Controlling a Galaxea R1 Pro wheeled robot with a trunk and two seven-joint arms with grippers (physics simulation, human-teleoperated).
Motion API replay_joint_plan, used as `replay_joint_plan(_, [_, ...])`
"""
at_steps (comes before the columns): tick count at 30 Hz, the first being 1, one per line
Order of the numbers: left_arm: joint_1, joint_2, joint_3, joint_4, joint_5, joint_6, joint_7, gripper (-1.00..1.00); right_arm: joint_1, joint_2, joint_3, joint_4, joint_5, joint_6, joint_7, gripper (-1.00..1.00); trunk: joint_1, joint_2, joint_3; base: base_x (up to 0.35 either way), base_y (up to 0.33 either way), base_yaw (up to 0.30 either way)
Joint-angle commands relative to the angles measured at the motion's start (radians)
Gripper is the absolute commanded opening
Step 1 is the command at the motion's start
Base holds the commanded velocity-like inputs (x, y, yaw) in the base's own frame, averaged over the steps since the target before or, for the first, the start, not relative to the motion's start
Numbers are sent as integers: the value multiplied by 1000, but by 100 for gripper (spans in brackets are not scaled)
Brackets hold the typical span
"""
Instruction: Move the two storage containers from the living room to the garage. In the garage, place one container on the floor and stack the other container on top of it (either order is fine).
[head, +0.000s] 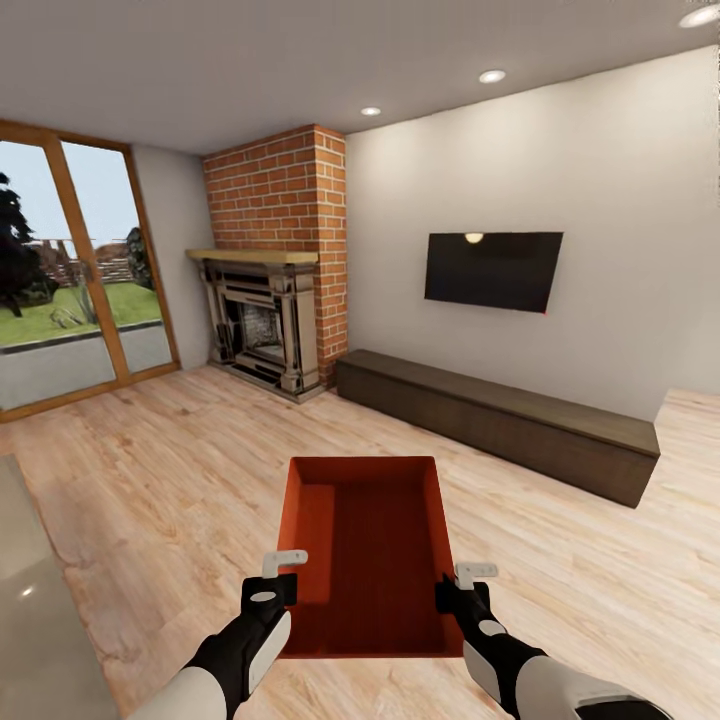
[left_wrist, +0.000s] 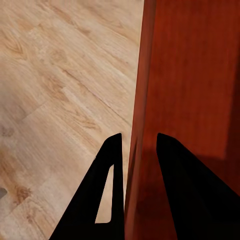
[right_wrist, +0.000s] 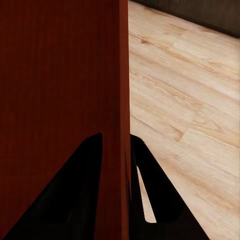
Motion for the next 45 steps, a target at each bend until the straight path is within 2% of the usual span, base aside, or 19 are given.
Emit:
replay_joint_plan(1, [-1, 0, -4, -5, 0, 4, 7, -100, -1, 4, 1, 3, 5, -1, 2, -100, 0, -1, 0, 0, 0, 0])
replay_joint_plan(9, [-1, -1, -4, -3, 0, 4, 7, -100, 0, 5, 1, 3, 4, 0, 1, -100, 0, -1, 10, 0, 0, 0])
replay_joint_plan(35, [-1, -1, -3, 1, 0, 4, 7, -100, 0, 6, 1, 3, 3, 1, -4, -100, 0, -1, 11, 0, 0, 0])
replay_joint_plan(45, [-1, -1, -3, -1, 0, 4, 7, -100, 0, 5, 1, 2, 3, 1, -4, -100, -38, 69, 42, 0, 0, 0])
